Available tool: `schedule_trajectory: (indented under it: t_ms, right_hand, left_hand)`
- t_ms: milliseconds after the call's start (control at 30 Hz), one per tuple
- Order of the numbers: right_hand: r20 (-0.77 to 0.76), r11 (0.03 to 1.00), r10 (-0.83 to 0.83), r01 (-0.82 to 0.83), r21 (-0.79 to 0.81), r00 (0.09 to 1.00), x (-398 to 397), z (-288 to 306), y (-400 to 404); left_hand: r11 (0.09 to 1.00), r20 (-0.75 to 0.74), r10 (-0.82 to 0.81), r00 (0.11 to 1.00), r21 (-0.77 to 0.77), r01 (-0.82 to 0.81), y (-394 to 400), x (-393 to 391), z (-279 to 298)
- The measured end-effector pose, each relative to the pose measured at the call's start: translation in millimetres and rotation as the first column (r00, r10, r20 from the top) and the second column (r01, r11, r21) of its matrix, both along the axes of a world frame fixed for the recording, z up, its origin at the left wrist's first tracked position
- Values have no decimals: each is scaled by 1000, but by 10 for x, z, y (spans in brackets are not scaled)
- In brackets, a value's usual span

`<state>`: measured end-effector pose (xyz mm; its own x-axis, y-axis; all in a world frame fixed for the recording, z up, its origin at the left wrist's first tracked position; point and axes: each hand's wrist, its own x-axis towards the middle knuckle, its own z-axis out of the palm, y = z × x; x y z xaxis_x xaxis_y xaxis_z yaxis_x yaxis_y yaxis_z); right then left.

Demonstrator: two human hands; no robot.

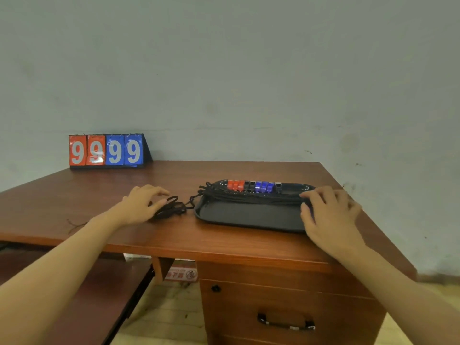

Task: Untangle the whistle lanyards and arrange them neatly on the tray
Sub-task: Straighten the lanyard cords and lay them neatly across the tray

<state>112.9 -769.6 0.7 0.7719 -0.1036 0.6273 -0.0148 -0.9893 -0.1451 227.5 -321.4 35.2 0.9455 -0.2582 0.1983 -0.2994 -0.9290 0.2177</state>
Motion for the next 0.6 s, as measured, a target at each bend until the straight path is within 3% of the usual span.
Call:
schedule_trajectory:
  t_ms: [100, 200, 433, 600]
  right_hand:
    - [-17, 988, 101, -103, -116, 995, -74, 14, 301]
    - [-70, 973, 201, -208, -105, 977, -56, -54, 549]
    - [-101, 882, 464, -469, -43, 880, 94, -108, 871]
    - [-32, 873, 487, -485, 47, 873, 131, -125, 797]
  left_hand:
    - [996, 55, 48, 997, 68, -52, 147, -114, 98]
    - [980, 88, 173, 981, 79, -180, 408, -135, 154]
    - [865, -109, 457, 883, 287, -413, 986, -232, 40]
    - [858, -85, 494, 865, 210, -469, 1033, -241, -92]
